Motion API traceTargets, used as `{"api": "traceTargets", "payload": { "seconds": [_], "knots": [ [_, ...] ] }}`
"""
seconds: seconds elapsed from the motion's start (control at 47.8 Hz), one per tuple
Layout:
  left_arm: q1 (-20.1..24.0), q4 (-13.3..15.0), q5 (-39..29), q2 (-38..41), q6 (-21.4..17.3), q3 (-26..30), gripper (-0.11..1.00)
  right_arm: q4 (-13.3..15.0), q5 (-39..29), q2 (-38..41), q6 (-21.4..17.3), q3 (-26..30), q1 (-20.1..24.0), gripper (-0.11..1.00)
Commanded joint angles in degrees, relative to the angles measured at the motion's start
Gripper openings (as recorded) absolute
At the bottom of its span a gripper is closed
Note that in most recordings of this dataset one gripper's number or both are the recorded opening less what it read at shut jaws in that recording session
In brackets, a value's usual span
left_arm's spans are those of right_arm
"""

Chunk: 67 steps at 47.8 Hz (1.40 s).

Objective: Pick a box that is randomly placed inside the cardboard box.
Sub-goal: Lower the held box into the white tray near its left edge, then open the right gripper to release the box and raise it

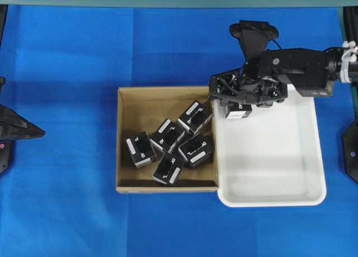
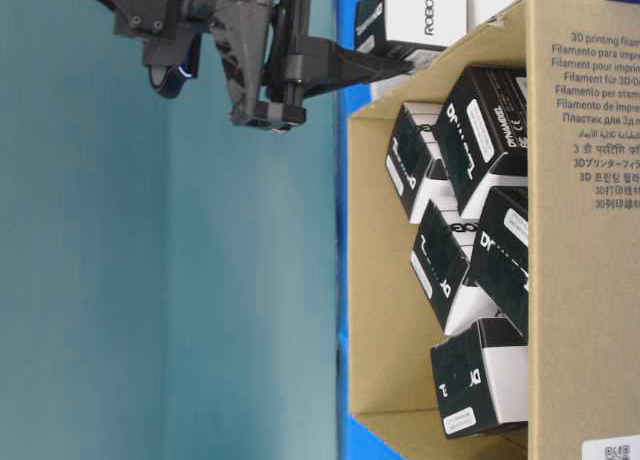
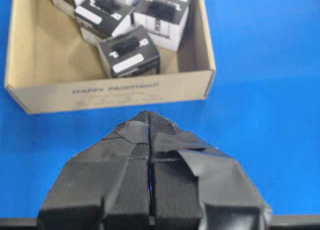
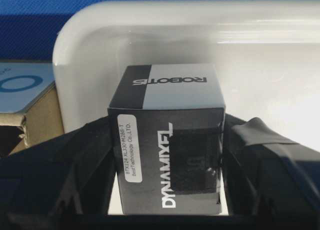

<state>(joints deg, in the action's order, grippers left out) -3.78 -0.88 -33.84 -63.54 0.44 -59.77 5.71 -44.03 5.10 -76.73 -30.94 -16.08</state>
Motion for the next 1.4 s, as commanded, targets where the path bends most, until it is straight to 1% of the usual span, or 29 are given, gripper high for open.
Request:
{"api": "traceTargets", "payload": {
  "seconds": [0.0,0.397,0.627,0.669,0.753,0.795,0.836,1.213,1.38],
  "knots": [
    [-0.1,-0.1,0.5,0.5,0.0,1.5,-0.07,-0.1,0.2,0.2,0.0,0.2,0.1,0.63],
    [-0.1,-0.1,0.5,0.6,0.0,1.5,-0.07,-0.2,1.1,0.2,0.4,0.1,0.1,0.63],
    [-0.1,-0.1,0.5,0.7,0.1,1.5,-0.07,-0.2,2.0,0.2,-0.2,0.1,0.1,0.63],
    [-0.1,-0.1,0.4,0.6,0.2,1.5,-0.07,-0.2,1.5,0.3,-0.1,0.4,0.2,0.70],
    [-0.1,-0.1,0.5,0.5,0.1,1.5,-0.07,0.0,0.4,0.3,0.3,0.4,0.2,0.89],
    [-0.1,-0.1,0.4,0.5,0.0,1.6,-0.07,-0.1,0.1,0.4,0.4,0.4,0.2,0.96],
    [-0.1,-0.1,0.4,0.5,0.0,1.6,-0.07,0.0,0.0,0.3,0.4,0.4,0.2,0.99],
    [-0.1,-0.1,0.4,0.6,0.3,1.5,-0.07,0.1,0.2,0.4,0.2,0.5,0.2,0.99],
    [-0.1,-0.1,0.4,0.5,0.4,1.6,-0.07,0.0,-1.2,-1.9,0.7,2.5,0.3,0.99]
  ]
}}
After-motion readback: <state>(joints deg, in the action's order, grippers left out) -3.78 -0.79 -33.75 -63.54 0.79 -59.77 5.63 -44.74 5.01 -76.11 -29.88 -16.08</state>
